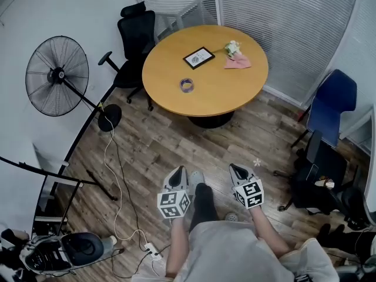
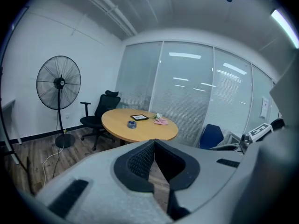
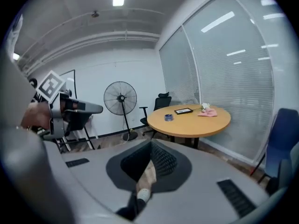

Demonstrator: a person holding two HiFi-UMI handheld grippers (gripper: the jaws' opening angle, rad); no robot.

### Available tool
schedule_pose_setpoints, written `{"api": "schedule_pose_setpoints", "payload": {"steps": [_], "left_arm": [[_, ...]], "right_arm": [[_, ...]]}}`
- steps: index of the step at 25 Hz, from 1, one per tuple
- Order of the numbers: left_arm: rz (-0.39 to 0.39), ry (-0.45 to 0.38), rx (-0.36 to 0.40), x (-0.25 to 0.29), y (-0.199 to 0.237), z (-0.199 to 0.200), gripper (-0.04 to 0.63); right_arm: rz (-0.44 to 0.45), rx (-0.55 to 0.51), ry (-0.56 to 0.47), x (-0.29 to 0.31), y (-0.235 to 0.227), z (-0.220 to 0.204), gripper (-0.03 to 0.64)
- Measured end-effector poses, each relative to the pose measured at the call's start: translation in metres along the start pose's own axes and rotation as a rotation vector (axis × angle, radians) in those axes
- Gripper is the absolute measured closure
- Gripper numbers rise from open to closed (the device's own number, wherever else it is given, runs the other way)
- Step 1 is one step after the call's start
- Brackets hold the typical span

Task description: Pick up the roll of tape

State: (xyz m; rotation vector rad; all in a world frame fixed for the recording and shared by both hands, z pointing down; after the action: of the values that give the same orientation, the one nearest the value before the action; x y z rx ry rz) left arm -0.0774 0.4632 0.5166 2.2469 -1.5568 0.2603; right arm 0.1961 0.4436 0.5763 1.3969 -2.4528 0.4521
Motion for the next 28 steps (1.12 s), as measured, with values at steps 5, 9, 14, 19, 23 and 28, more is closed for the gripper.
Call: {"api": "schedule_pose_setpoints", "payload": {"steps": [5, 9, 14, 19, 23, 28], "left_arm": [[-0.043, 0.018, 0.013, 0.066, 0.049, 0.041, 0.586], [-0.07, 0.021, 0.027, 0.114, 0.093, 0.084, 0.586], [-0.092, 0.021, 0.025, 0.167, 0.157, 0.128, 0.586], [-0.113, 0.022, 0.017, 0.199, 0.212, 0.155, 0.586], [-0.112, -0.032, 0.004, 0.211, 0.241, 0.171, 0.586], [-0.141, -0.017, 0.001, 0.22, 0.254, 0.173, 0.586]], "right_arm": [[-0.054, -0.012, -0.013, 0.072, -0.014, 0.039, 0.62], [-0.096, 0.033, -0.023, 0.128, -0.021, 0.071, 0.62], [-0.091, 0.082, -0.01, 0.206, -0.013, 0.101, 0.62], [-0.082, 0.117, -0.001, 0.27, -0.001, 0.126, 0.62], [-0.069, 0.111, 0.011, 0.296, 0.008, 0.135, 0.62], [-0.076, 0.094, 0.026, 0.315, 0.012, 0.142, 0.62]]}}
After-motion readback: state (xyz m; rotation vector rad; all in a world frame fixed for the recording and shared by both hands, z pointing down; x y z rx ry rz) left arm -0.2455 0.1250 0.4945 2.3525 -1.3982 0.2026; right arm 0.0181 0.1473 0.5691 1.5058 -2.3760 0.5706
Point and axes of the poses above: the fingertips, and each gripper's own axes: x forward along the fingers, y to its left, z out of its top, the point moved 10 cm from there along -x, backward along the fingers, and after that the axes turned 5 degrees about -z, right-handed, at the moved point
